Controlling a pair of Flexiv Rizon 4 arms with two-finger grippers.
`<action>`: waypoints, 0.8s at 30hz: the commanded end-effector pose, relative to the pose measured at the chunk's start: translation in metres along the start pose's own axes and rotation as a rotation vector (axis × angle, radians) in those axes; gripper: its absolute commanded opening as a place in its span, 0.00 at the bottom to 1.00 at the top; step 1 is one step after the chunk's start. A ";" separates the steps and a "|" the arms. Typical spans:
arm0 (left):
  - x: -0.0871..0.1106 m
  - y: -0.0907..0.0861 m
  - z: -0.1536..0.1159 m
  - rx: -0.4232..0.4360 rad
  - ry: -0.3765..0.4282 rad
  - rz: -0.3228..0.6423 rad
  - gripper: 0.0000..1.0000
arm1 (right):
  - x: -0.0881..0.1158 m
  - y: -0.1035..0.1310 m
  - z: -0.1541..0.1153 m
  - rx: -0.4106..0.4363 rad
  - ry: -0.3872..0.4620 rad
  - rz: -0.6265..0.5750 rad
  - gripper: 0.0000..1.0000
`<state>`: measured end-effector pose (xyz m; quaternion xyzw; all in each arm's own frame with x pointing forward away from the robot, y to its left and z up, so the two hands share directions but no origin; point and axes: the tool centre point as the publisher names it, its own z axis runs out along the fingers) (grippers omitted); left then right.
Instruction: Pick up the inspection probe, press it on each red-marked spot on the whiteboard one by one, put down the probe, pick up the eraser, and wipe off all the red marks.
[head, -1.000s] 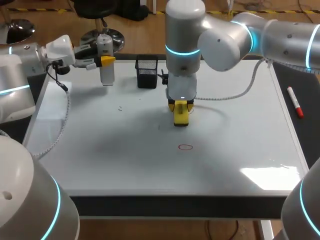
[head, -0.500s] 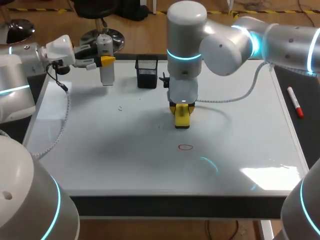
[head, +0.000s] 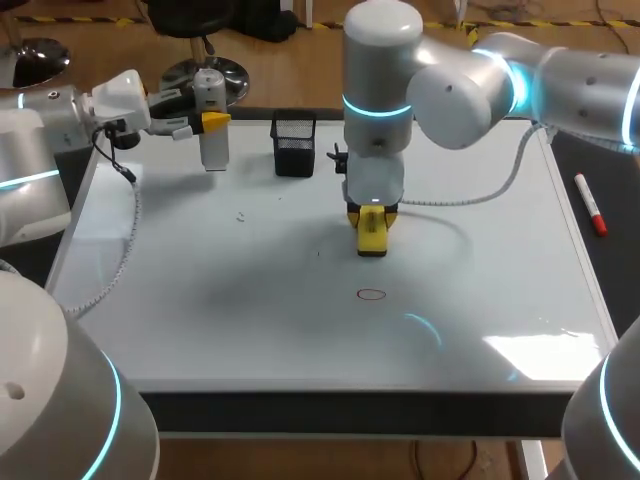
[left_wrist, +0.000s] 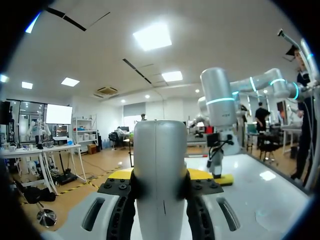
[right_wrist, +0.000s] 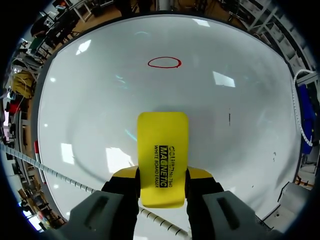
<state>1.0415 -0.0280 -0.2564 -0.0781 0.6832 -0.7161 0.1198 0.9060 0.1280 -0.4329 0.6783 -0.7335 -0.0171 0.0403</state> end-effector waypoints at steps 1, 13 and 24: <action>0.001 -0.001 0.001 0.000 -0.003 0.002 0.00 | 0.012 -0.001 0.013 -0.002 0.005 0.007 0.00; 0.001 -0.001 0.001 0.000 -0.003 0.002 0.00 | 0.028 0.005 0.021 -0.019 0.023 0.036 0.00; 0.001 -0.001 0.001 0.000 -0.003 0.002 0.00 | 0.043 0.007 0.018 -0.017 0.040 0.061 0.00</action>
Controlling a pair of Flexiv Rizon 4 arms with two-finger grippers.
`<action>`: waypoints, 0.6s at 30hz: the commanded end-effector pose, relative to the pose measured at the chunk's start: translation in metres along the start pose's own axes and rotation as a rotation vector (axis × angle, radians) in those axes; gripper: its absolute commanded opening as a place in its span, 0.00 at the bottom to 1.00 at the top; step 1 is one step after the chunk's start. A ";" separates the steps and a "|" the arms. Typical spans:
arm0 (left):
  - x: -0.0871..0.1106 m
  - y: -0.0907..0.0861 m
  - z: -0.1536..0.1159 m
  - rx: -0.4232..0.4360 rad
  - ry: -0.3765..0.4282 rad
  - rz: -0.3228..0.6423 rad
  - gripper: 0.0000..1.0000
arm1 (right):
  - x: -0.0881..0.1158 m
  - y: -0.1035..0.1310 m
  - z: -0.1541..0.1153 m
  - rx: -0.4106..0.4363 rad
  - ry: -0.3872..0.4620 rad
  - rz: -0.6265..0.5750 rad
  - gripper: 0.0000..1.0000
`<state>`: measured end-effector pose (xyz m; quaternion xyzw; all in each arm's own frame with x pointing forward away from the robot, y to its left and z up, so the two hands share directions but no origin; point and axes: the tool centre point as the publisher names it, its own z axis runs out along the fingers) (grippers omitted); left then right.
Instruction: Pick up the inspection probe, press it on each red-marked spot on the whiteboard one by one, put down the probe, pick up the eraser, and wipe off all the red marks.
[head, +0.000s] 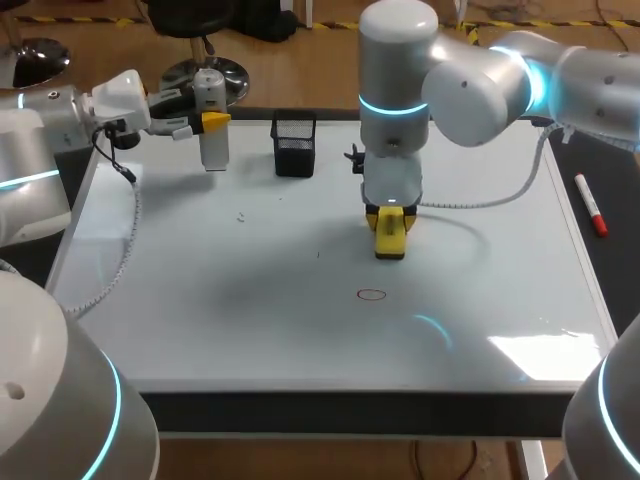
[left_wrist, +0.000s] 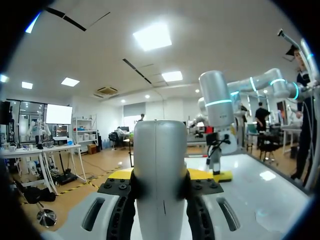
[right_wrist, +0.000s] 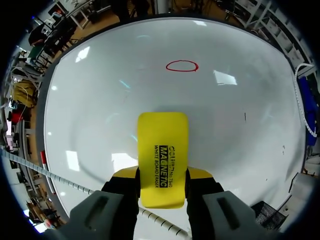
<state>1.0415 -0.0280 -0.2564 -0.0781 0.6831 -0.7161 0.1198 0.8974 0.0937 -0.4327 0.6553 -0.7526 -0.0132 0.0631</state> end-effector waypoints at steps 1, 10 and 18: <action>0.001 -0.001 0.001 0.000 -0.003 0.002 0.00 | 0.009 0.001 0.016 0.010 0.005 0.002 0.00; 0.001 -0.001 0.001 0.000 -0.003 0.002 0.00 | 0.015 0.001 0.016 0.011 0.016 0.013 0.00; 0.001 -0.001 0.001 0.000 -0.003 0.002 0.00 | 0.021 -0.002 0.006 0.027 0.020 0.023 0.00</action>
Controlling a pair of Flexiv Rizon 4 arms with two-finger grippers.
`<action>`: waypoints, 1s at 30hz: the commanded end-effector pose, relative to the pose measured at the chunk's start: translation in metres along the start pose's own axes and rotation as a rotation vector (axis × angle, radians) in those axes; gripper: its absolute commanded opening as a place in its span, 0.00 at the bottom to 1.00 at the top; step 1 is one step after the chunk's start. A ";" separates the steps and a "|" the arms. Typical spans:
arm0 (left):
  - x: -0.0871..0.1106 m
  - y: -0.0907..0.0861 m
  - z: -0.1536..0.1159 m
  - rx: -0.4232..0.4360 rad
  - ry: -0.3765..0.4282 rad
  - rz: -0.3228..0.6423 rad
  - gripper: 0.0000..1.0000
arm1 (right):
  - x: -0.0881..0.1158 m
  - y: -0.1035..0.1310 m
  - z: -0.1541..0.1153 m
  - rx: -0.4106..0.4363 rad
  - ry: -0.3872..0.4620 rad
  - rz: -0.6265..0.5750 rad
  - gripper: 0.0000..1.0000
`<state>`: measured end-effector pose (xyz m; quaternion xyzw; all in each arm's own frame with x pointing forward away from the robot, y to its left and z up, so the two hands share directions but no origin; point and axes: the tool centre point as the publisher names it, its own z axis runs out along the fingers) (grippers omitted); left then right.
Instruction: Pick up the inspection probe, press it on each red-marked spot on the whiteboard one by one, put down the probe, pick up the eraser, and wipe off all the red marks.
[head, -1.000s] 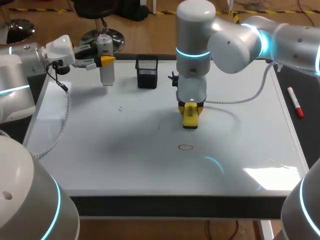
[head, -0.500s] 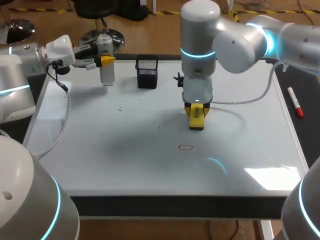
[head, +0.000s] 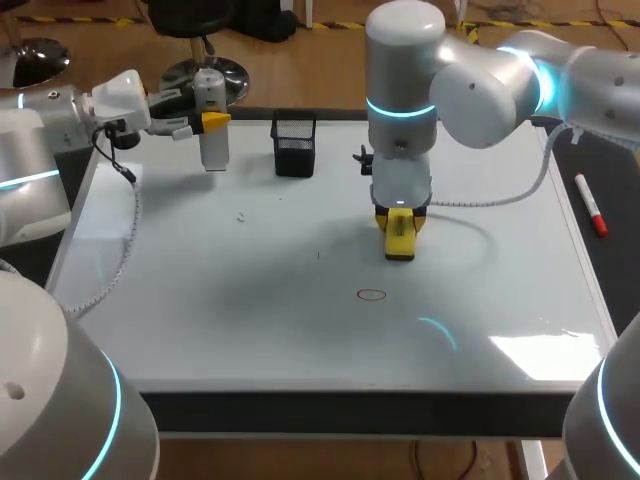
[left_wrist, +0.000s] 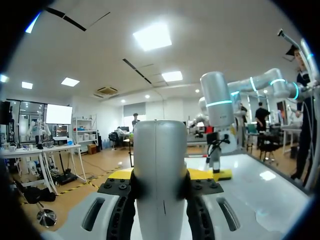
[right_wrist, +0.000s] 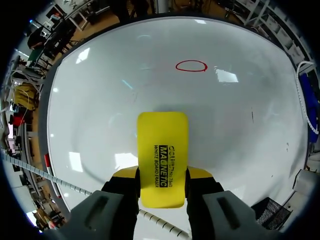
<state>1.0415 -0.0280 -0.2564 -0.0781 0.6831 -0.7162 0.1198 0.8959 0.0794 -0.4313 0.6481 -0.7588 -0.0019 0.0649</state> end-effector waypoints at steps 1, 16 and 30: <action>0.001 -0.001 0.001 0.000 -0.003 0.002 0.00 | 0.008 -0.002 0.004 0.016 0.003 0.004 0.00; 0.001 -0.001 0.001 0.000 -0.003 0.002 0.00 | 0.021 -0.029 -0.048 0.076 -0.024 0.024 0.00; 0.001 -0.001 0.001 0.000 -0.003 0.002 0.00 | 0.050 -0.085 -0.073 0.035 -0.084 0.061 0.00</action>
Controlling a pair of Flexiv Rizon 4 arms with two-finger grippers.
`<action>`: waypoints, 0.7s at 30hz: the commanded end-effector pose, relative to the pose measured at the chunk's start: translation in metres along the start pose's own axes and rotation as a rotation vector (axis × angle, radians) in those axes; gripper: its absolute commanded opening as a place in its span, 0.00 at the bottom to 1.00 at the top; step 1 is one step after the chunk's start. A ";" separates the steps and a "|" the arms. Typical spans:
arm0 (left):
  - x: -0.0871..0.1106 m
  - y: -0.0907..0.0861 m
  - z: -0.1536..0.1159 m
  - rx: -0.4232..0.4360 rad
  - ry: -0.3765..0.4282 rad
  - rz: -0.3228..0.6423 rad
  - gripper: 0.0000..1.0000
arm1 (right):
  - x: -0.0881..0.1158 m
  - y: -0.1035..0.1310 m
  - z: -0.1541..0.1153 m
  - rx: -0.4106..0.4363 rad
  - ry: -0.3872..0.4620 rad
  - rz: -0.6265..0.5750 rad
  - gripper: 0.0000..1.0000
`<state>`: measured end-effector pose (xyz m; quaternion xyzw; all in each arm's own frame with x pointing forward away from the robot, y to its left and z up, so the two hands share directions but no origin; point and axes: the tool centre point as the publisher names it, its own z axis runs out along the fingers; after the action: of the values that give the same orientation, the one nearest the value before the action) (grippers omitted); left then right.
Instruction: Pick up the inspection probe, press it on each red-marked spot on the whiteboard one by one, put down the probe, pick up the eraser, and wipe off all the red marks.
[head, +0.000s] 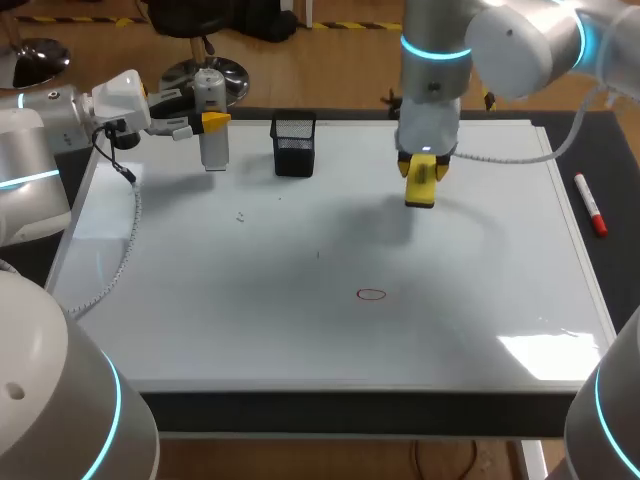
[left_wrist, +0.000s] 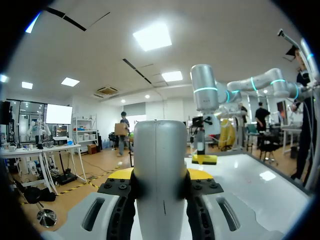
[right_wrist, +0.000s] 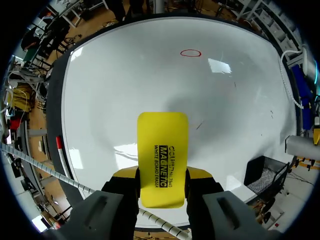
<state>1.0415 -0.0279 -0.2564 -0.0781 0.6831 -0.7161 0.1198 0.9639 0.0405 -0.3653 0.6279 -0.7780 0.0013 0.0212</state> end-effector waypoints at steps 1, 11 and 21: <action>0.001 -0.001 0.001 0.000 -0.003 0.002 0.00 | 0.017 -0.023 -0.005 -0.028 -0.024 0.013 0.00; 0.001 -0.001 0.001 0.000 -0.003 0.002 0.00 | 0.041 -0.055 -0.009 -0.032 -0.013 0.067 0.00; 0.001 -0.001 0.001 0.000 -0.003 0.002 0.00 | 0.072 -0.067 -0.001 -0.061 0.000 0.133 0.00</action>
<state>1.0415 -0.0280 -0.2564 -0.0781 0.6831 -0.7162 0.1198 1.0114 -0.0376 -0.3638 0.5742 -0.8176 -0.0170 0.0397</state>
